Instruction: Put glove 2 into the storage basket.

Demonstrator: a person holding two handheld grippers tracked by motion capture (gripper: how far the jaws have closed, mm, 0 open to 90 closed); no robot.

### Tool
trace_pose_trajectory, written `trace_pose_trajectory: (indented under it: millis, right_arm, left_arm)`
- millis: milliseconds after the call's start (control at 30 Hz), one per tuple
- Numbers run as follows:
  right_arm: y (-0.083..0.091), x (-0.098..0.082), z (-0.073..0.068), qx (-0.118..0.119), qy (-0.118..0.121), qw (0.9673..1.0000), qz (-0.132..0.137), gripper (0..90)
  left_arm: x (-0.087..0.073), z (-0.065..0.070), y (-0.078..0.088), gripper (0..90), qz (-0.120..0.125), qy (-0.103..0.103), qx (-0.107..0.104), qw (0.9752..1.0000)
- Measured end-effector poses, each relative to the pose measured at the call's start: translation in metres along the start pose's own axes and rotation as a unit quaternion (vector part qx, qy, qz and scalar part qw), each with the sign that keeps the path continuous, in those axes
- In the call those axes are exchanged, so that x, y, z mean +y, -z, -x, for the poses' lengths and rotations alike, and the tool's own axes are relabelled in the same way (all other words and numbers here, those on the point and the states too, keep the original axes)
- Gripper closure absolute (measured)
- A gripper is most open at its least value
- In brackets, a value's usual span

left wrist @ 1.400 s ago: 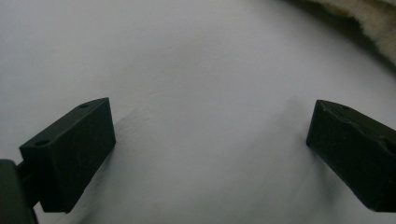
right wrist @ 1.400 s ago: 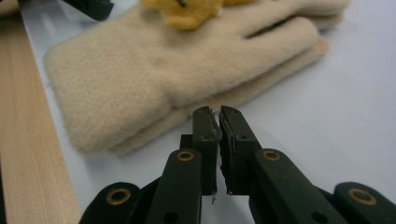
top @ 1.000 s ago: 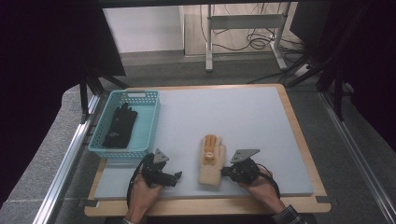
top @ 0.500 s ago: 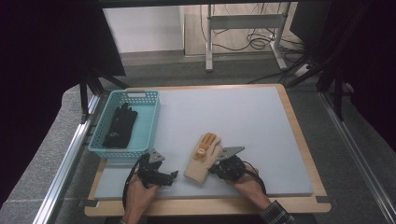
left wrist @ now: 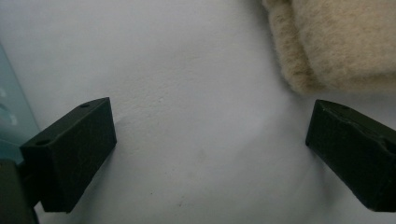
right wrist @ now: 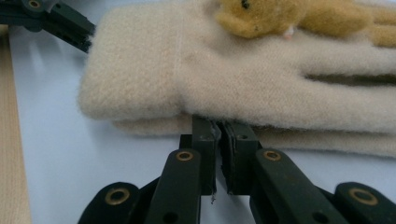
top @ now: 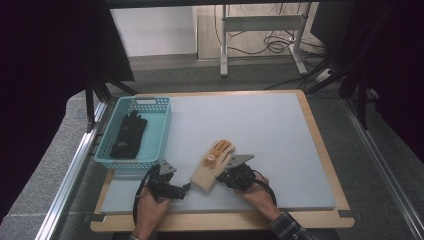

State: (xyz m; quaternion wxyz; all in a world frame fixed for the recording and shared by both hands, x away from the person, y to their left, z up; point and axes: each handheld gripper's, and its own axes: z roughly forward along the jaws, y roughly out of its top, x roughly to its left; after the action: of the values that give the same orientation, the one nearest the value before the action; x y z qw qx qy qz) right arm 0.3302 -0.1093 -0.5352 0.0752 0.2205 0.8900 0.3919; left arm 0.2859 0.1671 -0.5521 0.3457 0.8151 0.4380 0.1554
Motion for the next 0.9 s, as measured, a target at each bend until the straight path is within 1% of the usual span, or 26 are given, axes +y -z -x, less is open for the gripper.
trace_pose_trajectory:
  millis: [67,200,367,533,733,900]
  right_arm:
    - [0.002,0.0,-0.001,0.001,0.004,1.0,-0.003,82.0]
    - [0.01,-0.002,0.0,-0.002,0.004,1.0,0.0,79.9]
    - [0.025,-0.006,0.008,-0.02,-0.001,0.9998,0.007,74.9]
    - [0.044,-0.014,0.019,-0.042,-0.017,0.9989,0.012,67.2]
    - [0.069,-0.029,0.035,-0.073,-0.041,0.9963,0.019,54.7]
    - [0.087,-0.042,0.05,-0.103,-0.066,0.9922,0.026,43.7]
  left_arm:
    - [0.0,0.0,0.0,1.9,0.0,0.0,0.0,1.0]
    - [0.0,0.0,0.0,1.9,0.0,0.0,0.0,1.0]
    - [0.0,0.0,0.0,1.9,0.0,0.0,0.0,1.0]
    - [0.0,0.0,0.0,1.9,0.0,0.0,-0.001,1.0]
    - [0.0,0.0,0.0,1.9,-0.001,0.0,-0.001,1.0]
    - [0.0,0.0,0.0,1.9,-0.001,0.0,-0.001,1.0]
